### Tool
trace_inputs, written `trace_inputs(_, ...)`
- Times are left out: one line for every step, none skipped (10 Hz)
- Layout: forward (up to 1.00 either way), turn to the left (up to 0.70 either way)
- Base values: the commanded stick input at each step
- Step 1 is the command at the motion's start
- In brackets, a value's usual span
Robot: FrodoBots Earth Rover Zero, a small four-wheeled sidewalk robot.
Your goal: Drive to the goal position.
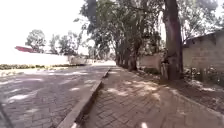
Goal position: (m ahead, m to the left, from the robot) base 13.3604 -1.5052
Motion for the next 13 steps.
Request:
trace_inputs(0.7,0.0)
trace_inputs(0.7,0.0)
trace_inputs(0.7,0.0)
trace_inputs(0.7,0.0)
trace_inputs(0.7,0.0)
trace_inputs(0.7,0.0)
trace_inputs(0.7,0.15)
trace_inputs(0.7,0.32)
trace_inputs(0.7,0.22)
trace_inputs(0.7,0.06)
trace_inputs(0.7,0.0)
trace_inputs(0.7,0.0)
trace_inputs(0.7,0.0)
